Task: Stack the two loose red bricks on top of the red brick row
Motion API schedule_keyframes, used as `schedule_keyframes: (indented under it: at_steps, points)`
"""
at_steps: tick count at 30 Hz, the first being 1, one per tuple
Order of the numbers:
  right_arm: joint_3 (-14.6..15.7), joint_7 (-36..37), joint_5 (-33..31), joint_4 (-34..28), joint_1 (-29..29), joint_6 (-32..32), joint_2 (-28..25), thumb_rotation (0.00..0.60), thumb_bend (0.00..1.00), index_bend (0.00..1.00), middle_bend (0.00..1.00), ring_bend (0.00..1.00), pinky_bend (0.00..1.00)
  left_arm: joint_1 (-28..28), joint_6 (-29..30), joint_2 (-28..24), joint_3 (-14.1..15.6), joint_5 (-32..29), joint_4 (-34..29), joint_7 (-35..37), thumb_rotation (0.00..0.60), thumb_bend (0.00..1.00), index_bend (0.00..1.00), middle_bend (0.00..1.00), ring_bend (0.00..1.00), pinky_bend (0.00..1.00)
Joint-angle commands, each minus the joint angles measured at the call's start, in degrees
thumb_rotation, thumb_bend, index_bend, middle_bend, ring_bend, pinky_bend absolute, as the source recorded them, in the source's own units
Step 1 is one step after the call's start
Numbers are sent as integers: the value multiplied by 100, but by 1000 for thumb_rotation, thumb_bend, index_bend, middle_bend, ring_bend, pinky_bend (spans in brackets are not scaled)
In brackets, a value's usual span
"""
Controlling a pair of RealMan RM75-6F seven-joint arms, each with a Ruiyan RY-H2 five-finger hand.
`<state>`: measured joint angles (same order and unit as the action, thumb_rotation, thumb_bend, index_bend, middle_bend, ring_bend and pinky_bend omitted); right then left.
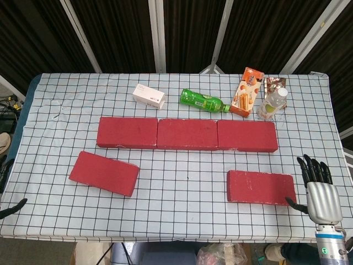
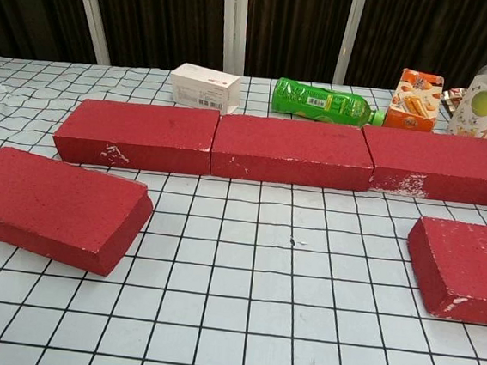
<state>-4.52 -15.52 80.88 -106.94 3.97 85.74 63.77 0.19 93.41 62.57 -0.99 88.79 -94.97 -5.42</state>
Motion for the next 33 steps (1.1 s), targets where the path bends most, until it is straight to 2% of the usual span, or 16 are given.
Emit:
schedule_keyframes:
  at_steps: [1, 8, 17, 23, 33]
  points:
    - [10, -8, -28, -32, -9, -17, -20, 600, 153, 4, 0, 0, 0, 9, 2, 3, 9, 16, -14, -22, 600, 0, 8, 0, 0, 93]
    - [143, -61, -198, -308, 13, -335, -230, 600, 154, 4, 0, 0, 0, 23, 30, 14, 35, 125, -33, -71, 600, 0, 8, 0, 0, 93]
    - [451, 124, -470, -838, 245, -1309, -821, 600, 154, 0, 0, 0, 0, 148, 241, -69, -25, 72, -17, 144, 600, 0, 8, 0, 0, 93]
    - [476, 78, -916, -1020, 518, -1918, -1056, 600, 153, 0, 0, 0, 0, 177, 262, -75, -63, 12, -9, 190, 600, 0, 8, 0, 0, 93]
    - [295, -682, -1691, -961, 1090, -2384, -664, 600, 153, 0, 0, 0, 0, 111, 97, -39, -44, 49, -21, 44, 600, 0, 8, 0, 0, 93]
